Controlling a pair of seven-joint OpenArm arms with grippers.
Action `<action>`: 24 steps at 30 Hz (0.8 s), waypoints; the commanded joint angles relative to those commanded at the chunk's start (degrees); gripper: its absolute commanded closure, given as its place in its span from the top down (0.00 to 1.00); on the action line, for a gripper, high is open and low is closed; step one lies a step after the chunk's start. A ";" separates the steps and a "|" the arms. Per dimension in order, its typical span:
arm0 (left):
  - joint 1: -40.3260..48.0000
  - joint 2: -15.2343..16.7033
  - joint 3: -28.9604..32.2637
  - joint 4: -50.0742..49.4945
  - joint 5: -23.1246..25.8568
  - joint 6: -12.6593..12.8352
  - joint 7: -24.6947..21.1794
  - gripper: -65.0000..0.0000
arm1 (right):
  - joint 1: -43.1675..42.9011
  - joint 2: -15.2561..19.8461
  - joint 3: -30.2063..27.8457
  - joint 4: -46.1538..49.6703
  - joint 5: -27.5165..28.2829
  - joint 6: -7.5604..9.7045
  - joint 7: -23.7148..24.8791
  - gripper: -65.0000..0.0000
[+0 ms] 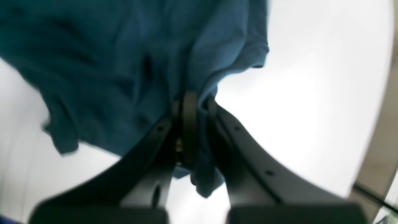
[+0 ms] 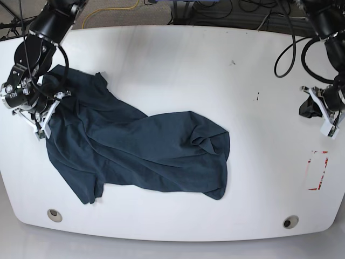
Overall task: Fold the T-shirt properly
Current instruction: 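Lay the shirt down and release it with the left gripper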
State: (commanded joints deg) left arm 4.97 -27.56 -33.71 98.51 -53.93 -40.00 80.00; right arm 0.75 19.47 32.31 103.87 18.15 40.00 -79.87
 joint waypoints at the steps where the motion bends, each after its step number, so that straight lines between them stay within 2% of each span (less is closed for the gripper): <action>1: 0.88 0.00 -0.18 0.00 0.00 0.00 0.00 0.01 | -0.70 -0.09 0.00 0.00 0.09 0.00 0.53 0.00; 9: 3.25 0.53 -0.26 -0.09 0.09 0.00 0.00 0.02 | -4.48 -1.58 0.26 0.09 0.09 0.00 1.93 0.00; 12: 0.53 3.25 0.70 -0.18 0.18 0.00 0.00 0.03 | -4.57 -1.67 0.26 0.18 0.09 0.00 1.93 0.00; 14: -1.32 4.04 2.11 -0.53 0.26 0.00 -0.31 0.07 | -4.57 -1.76 0.26 0.18 0.09 0.00 1.93 0.00; 17: -5.71 4.84 6.59 -2.11 1.58 0.00 -1.01 0.24 | -4.40 -1.76 0.26 0.18 0.09 0.00 1.93 0.00; 20: -11.25 8.62 10.20 -4.84 4.84 0.48 -1.27 0.40 | -4.22 -2.37 0.09 0.18 0.09 0.00 1.93 0.00; 24: -16.44 12.22 11.34 -7.56 10.20 2.68 -1.27 0.53 | -3.52 -3.52 0.26 1.14 0.09 0.00 1.93 0.00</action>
State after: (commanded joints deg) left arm -11.47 -15.34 -22.37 90.95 -43.74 -37.32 78.73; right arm -2.77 15.96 32.57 105.01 18.24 40.00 -77.93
